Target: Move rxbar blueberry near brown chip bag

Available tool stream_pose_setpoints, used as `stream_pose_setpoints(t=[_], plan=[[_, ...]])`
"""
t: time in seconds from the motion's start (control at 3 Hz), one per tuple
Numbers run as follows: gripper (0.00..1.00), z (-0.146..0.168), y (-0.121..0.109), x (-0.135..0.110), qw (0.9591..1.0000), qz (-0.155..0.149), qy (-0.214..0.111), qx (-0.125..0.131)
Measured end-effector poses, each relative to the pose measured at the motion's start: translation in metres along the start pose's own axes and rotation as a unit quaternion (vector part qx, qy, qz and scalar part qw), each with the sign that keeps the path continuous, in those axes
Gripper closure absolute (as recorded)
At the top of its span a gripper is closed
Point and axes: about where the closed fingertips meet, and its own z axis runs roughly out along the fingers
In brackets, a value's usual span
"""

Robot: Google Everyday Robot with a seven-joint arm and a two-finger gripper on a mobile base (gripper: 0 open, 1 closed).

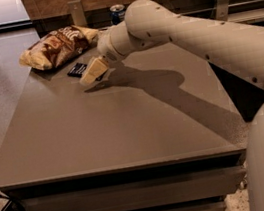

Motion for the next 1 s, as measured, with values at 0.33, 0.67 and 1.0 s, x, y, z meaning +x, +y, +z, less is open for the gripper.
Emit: stream_pose_setpoints(t=[0.33,0.67,1.0], plan=[[0.0,-0.047,-0.018,0.012,0.9984,0.038,-0.018,0.039],[0.0,-0.087,-0.042,0.027,0.9937,0.069,-0.052,0.072],[0.0,-0.13,-0.078,0.053,0.984,0.101,-0.105,0.103]])
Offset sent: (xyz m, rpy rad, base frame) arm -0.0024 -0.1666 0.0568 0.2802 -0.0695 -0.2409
